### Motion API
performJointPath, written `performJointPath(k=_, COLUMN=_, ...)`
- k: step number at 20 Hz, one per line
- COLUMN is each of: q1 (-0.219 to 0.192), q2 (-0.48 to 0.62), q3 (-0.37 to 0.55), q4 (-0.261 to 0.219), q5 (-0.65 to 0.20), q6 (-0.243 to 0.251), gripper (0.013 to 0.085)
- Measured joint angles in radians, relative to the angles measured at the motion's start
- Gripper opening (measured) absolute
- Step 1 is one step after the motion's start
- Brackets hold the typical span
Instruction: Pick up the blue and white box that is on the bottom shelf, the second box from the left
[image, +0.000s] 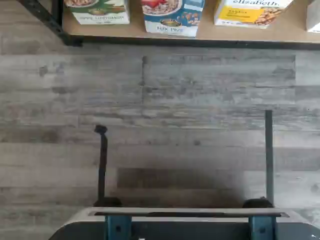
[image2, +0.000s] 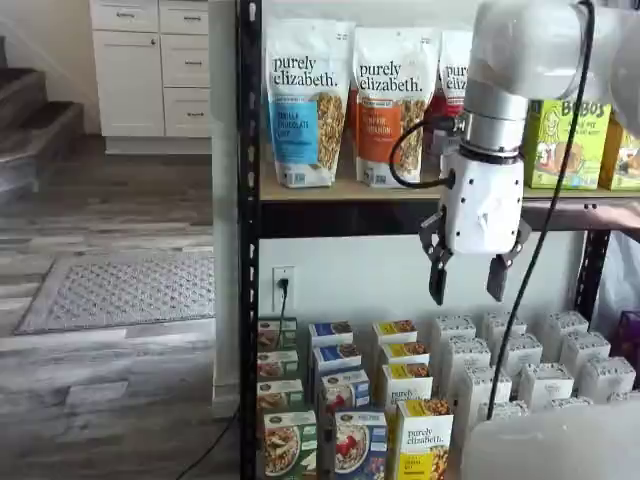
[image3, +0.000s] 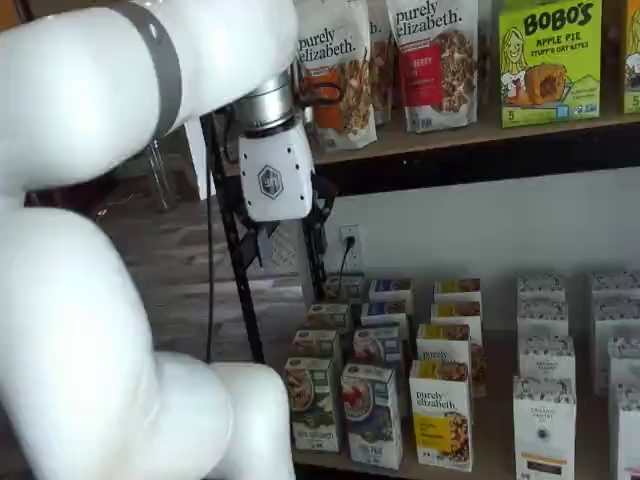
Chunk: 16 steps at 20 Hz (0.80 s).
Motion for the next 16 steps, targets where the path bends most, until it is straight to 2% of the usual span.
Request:
performJointPath(k=2, q1=-0.03, q2=-0.039, q3=0.035, q4=0.053, q5=-0.059, q6=-0.034, gripper=0.085)
performJointPath(k=3, q1=-0.031, q2=-0.042, q3=0.038, q4=0.057, q5=-0.065, q6=-0.037, gripper=0.085)
performJointPath(k=7, q1=-0.028, q2=-0.041, q3=0.037, q4=0.05, q5=-0.067, q6=-0.033, gripper=0.085)
performJointPath(k=9, q1=-0.013, q2=-0.043, q3=0.048, q4=0.022, q5=-0.089, q6=-0.017, gripper=0.085)
performJointPath(k=11, q1=-0.01, q2=-0.036, q3=0.054, q4=0.016, q5=-0.1, q6=-0.014, gripper=0.085)
performJointPath(k=16, q1=-0.024, q2=-0.017, q3=0.082, q4=0.043, q5=-0.15, q6=-0.034, gripper=0.085)
